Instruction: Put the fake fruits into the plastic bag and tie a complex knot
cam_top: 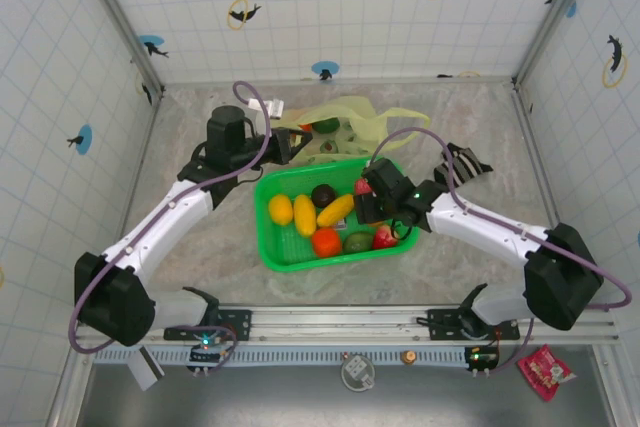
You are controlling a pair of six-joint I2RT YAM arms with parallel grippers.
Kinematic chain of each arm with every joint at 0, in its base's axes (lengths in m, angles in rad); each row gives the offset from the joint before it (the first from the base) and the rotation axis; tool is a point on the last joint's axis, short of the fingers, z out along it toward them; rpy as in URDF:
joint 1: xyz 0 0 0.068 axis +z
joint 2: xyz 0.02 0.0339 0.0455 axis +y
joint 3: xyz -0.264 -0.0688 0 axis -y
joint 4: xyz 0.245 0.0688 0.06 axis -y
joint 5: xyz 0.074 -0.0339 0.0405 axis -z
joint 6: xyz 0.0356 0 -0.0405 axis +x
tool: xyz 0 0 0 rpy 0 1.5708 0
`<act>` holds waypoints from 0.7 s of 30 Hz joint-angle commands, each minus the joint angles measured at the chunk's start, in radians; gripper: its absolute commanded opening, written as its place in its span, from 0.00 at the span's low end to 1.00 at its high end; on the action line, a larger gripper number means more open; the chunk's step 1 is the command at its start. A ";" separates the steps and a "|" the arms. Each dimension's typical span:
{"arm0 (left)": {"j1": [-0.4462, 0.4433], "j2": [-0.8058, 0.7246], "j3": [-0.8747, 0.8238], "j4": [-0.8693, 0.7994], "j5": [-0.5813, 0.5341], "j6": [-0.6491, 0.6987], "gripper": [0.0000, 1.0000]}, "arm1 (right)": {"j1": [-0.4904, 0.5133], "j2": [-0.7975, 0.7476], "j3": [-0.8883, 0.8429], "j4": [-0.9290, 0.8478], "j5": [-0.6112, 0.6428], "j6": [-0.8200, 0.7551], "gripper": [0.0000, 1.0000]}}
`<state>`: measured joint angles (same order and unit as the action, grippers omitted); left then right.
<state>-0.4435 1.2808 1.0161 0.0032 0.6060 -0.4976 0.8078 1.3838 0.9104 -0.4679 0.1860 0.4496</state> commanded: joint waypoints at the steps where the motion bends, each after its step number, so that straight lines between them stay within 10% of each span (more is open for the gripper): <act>1: 0.005 -0.037 -0.007 -0.009 0.008 0.019 0.00 | -0.022 0.044 -0.008 -0.024 -0.005 0.014 0.84; 21: 0.006 -0.037 -0.014 -0.005 0.015 0.019 0.00 | -0.051 0.143 -0.074 0.140 -0.072 -0.003 0.84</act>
<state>-0.4435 1.2541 1.0088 -0.0006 0.6067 -0.4950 0.7635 1.5089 0.8589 -0.3737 0.1257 0.4522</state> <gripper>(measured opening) 0.045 0.849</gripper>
